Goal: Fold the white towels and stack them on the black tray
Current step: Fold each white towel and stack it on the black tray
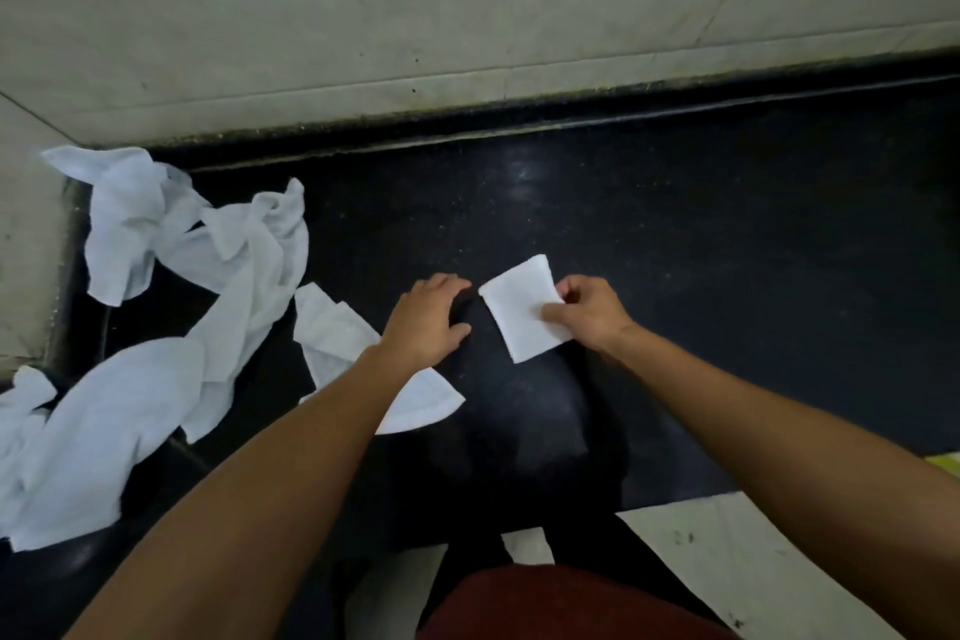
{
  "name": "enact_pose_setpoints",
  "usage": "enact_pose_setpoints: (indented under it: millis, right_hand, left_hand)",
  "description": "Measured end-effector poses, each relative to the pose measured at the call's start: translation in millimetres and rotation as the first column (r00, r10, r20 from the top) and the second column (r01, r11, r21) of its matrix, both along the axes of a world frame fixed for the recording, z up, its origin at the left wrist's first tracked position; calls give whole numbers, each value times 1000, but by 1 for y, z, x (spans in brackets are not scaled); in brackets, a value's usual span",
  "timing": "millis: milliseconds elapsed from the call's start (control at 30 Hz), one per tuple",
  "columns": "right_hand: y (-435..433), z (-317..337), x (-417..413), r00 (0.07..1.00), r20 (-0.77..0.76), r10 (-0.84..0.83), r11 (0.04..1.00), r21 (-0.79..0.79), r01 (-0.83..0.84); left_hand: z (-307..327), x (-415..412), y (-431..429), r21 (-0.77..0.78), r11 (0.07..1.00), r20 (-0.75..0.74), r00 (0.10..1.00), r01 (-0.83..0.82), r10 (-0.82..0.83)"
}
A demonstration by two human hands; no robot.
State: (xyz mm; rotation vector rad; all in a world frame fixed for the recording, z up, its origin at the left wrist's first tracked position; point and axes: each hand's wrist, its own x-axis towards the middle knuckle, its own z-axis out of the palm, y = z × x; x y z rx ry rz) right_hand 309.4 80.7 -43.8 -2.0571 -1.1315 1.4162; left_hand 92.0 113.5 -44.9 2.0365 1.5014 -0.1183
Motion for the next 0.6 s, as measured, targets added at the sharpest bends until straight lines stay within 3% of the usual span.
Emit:
enact_pose_setpoints:
  millis: [100, 233, 400, 600]
  right_hand:
    - [-14, 24, 11, 978, 164, 127, 982, 117, -147]
    - [-32, 60, 26, 905, 355, 235, 944, 138, -299]
    - [-58, 92, 57, 827, 527, 194, 932, 165, -323]
    - [-105, 111, 131, 608, 782, 135, 938, 97, -333]
  left_hand:
    - [19, 6, 10, 9, 1000, 167, 986, 8, -9]
    - [50, 42, 18, 11, 983, 254, 950, 183, -180]
    - [77, 98, 1, 114, 911, 146, 900, 397, -410]
    - [110, 172, -22, 243, 793, 23, 814, 558, -580]
